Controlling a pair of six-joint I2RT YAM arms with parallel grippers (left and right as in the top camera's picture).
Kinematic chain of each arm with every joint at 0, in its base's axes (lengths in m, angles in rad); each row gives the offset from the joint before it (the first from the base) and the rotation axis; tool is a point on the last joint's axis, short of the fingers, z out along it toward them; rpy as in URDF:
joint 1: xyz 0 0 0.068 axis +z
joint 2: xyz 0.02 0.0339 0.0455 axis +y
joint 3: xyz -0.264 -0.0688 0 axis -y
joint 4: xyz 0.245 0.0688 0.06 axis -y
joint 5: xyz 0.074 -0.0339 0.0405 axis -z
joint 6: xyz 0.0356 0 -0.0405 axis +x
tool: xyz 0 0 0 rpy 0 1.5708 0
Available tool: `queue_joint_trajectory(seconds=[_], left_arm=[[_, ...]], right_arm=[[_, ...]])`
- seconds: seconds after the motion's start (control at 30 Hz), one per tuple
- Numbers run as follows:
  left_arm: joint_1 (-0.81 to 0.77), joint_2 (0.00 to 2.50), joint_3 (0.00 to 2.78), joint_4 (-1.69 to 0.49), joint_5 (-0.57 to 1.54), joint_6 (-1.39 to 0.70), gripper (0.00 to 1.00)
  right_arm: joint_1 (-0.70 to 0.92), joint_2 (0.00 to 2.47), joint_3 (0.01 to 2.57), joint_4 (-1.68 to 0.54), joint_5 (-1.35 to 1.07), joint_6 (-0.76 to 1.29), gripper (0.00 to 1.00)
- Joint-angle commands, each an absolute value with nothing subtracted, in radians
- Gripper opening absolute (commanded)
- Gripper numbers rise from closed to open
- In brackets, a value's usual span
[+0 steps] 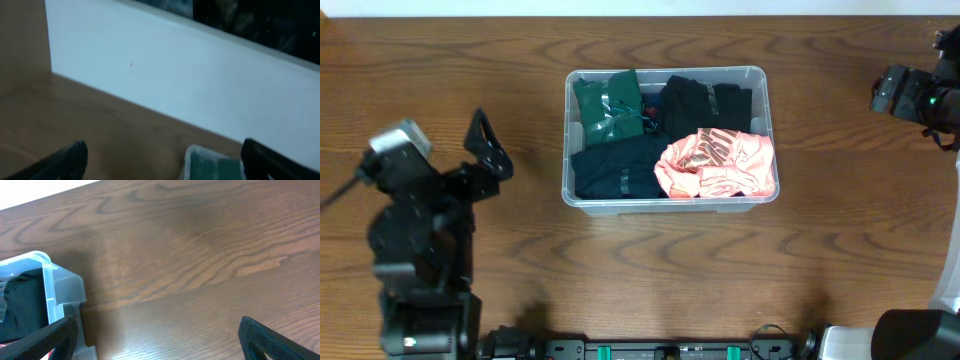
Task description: Pack container
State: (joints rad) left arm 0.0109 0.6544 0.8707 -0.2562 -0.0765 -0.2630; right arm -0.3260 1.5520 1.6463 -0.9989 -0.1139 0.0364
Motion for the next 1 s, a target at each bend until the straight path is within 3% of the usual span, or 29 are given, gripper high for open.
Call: queue_joint_trajectory(seconds=[0.0,0.57,0.97], left_arm=[[0.008,0.567,0.712,-0.162,-0.051,-0.264,0.98],[0.008,0.157,0.099,0.233,-0.01,-0.263,0.98],[0.011,0.045,0.004,0.161,-0.011,-0.215,0.98]], right_arm=[[-0.331,1.557,1.647,-1.0,-0.109,0.028,0.99],[-0.331,1.557,1.647,-1.0,-0.109,0.028,0.99],[-0.331,1.557,1.647,-1.0,-0.109,0.028,0.99]])
